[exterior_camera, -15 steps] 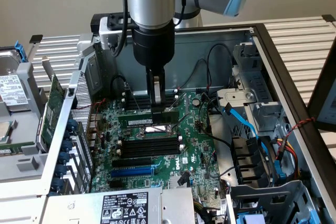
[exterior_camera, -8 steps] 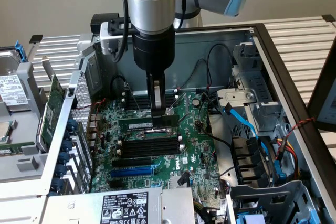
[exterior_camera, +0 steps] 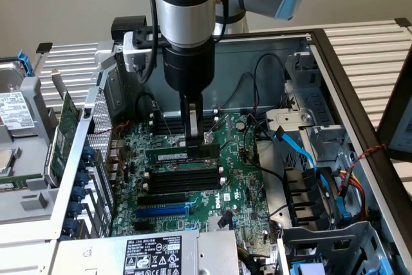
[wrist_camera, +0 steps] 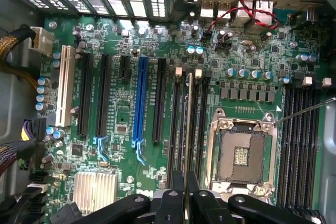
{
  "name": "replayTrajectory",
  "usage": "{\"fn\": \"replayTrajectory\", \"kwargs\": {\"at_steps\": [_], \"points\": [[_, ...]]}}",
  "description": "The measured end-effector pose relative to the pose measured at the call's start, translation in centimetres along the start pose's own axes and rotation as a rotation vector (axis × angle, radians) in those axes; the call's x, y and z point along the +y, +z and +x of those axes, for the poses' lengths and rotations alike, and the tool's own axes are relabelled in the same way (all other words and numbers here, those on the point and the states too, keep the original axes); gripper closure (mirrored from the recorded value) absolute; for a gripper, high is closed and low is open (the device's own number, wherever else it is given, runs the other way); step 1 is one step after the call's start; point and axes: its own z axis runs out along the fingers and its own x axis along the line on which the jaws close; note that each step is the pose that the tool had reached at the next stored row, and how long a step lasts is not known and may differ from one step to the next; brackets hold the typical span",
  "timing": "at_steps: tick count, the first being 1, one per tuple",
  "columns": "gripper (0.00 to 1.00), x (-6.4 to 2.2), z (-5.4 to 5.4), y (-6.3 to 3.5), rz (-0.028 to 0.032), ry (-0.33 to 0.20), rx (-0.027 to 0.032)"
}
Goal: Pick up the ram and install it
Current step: 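Insert the ram into the slot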
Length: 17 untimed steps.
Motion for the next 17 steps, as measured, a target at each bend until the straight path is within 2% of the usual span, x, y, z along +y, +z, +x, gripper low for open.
{"fn": "replayTrajectory", "kwargs": {"at_steps": [2, 17], "points": [[0.87, 0.0, 0.08, 0.14, 0.0003, 0.0, -0.0029], [0.87, -0.01, 0.13, 0.9, 0.0004, 0.022, -0.003]]}}
